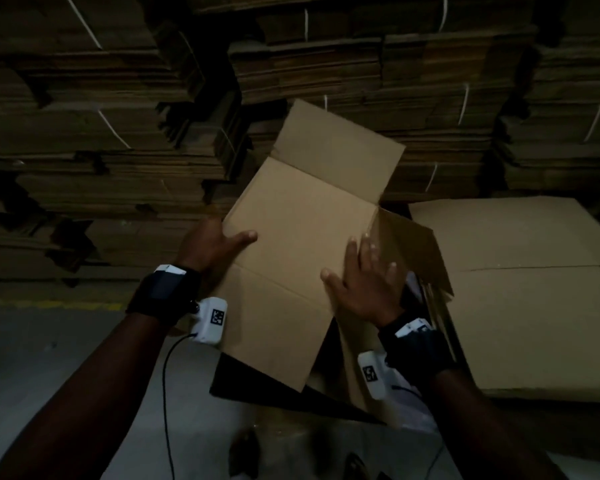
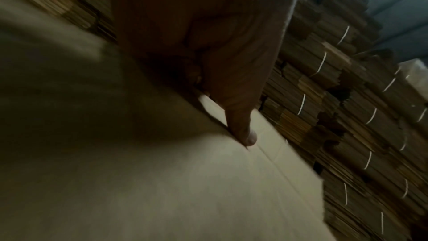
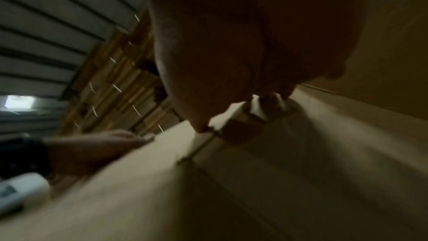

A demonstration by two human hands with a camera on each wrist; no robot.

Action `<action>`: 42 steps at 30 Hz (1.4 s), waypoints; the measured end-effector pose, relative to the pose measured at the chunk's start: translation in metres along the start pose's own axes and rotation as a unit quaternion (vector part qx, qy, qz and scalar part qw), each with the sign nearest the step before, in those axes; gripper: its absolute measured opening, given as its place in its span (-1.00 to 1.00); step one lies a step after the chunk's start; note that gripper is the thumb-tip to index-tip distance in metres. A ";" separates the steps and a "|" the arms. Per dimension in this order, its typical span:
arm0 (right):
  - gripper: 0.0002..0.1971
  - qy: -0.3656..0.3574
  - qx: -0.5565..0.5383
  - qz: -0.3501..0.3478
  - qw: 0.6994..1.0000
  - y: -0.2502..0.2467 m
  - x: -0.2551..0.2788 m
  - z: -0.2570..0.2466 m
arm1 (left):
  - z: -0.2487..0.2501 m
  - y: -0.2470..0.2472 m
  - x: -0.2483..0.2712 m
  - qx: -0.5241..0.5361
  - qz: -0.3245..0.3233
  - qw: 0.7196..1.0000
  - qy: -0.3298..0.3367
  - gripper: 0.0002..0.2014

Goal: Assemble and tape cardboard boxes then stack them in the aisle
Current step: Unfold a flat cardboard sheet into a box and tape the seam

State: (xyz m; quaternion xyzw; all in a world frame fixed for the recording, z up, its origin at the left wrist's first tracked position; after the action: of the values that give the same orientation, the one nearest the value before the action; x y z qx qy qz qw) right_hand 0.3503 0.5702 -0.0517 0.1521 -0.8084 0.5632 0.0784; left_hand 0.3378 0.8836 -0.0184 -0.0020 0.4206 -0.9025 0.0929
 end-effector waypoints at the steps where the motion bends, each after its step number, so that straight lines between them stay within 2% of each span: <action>1: -0.12 -0.002 -0.026 -0.012 1.000 0.013 -0.003 -0.007 | -0.009 -0.010 -0.001 0.011 -0.012 1.000 0.006 -0.23; 6: -0.21 0.020 -0.035 -0.084 0.996 0.087 -0.019 -0.035 | -0.067 -0.028 0.011 0.066 -0.099 0.993 -0.009 -0.59; 10: -0.29 0.048 -0.013 -0.118 0.992 0.146 -0.030 -0.048 | -0.123 -0.015 0.031 0.067 -0.136 0.988 -0.025 -0.50; 11: -0.30 0.067 -0.008 -0.135 0.989 0.160 -0.032 -0.049 | -0.135 -0.012 0.038 0.041 -0.141 0.989 -0.012 -0.52; 13: -0.30 0.114 -0.001 -0.152 0.982 0.183 -0.033 -0.039 | -0.165 0.001 0.051 0.038 -0.148 0.988 -0.028 -0.53; 16: -0.27 0.166 0.005 -0.116 0.979 0.199 -0.022 -0.012 | -0.214 0.019 0.067 0.100 -0.154 0.980 -0.084 -0.38; 18: -0.26 0.218 -0.003 -0.088 0.972 0.198 -0.007 0.013 | -0.233 0.028 0.075 0.119 -0.161 0.975 -0.095 -0.35; 21: -0.14 0.335 -0.026 -0.031 0.941 0.196 0.018 0.053 | -0.227 0.030 0.084 0.151 -0.144 0.974 -0.088 -0.49; 23: 0.00 0.385 -0.052 0.021 0.921 0.193 0.032 0.069 | -0.225 0.032 0.088 0.174 -0.127 0.972 -0.095 -0.52; 25: 0.08 0.376 -0.068 0.041 0.923 0.197 0.032 0.087 | -0.223 0.033 0.090 0.192 -0.114 0.970 -0.094 -0.53; 27: 0.10 0.362 -0.079 0.015 0.929 0.225 0.014 0.138 | -0.221 0.035 0.093 0.204 -0.101 0.970 -0.087 -0.52; 29: 0.11 0.357 -0.084 -0.008 0.930 0.223 0.009 0.152 | -0.222 0.034 0.095 0.226 -0.093 0.966 -0.089 -0.49; 32: -0.20 0.305 -0.164 -0.007 0.938 0.194 0.019 0.142 | -0.222 0.027 0.093 0.239 -0.098 0.963 -0.077 -0.51; 35: -0.19 0.287 -0.255 0.034 0.923 0.186 0.029 0.150 | -0.217 0.019 0.094 0.229 -0.116 0.965 -0.055 -0.51; 36: -0.25 0.283 -0.289 0.044 0.913 0.189 0.030 0.154 | -0.212 0.016 0.096 0.226 -0.122 0.965 -0.049 -0.51; 38: -0.40 0.263 -0.347 0.070 0.897 0.176 0.044 0.129 | -0.204 0.014 0.098 0.229 -0.127 0.964 -0.039 -0.50; 40: -0.38 0.230 -0.381 0.101 0.890 0.160 0.053 0.112 | -0.181 0.013 0.103 0.226 -0.125 0.965 -0.037 -0.48; 42: -0.48 0.192 -0.401 0.116 0.888 0.144 0.060 0.111 | -0.161 0.009 0.102 0.205 -0.101 0.973 -0.023 -0.49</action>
State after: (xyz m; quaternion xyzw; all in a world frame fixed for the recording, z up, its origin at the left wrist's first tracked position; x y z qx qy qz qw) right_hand 0.2506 0.5031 -0.2003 -0.0981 -0.9465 0.2142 0.2206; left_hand 0.2259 0.9832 -0.1369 -0.0465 0.2221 -0.9739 0.0097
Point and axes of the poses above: each hand's wrist, its own x-axis away from the middle knuckle, its own y-axis out of the palm, z = x × y, the point moved 2 cm from there along -x, towards the middle knuckle, and after that the axes turned 12 degrees about y, right-handed, at the moved point
